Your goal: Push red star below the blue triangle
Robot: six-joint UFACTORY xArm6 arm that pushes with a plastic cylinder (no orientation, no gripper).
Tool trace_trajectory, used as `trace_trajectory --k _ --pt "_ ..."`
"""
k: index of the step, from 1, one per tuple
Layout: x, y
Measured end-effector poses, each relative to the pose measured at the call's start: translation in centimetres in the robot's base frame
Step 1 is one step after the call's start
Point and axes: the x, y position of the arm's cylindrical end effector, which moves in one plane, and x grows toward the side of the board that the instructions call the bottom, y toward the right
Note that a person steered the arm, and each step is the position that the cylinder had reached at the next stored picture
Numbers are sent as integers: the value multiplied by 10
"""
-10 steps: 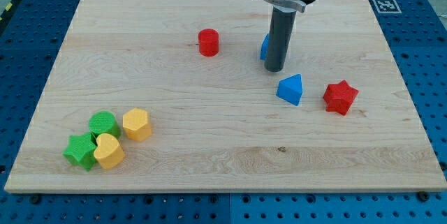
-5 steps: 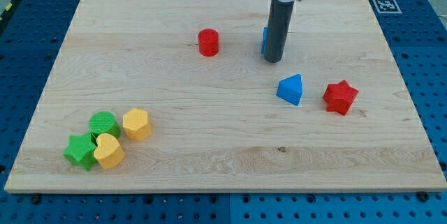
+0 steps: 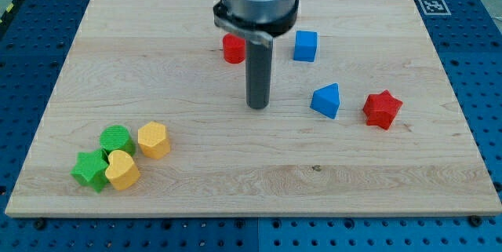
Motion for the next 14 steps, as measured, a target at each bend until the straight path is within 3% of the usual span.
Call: trace_trajectory --k 4,5,7,9,14 --pt "15 133" --pt "15 140" --pt "15 82" --pt "15 77" --pt "-6 118"
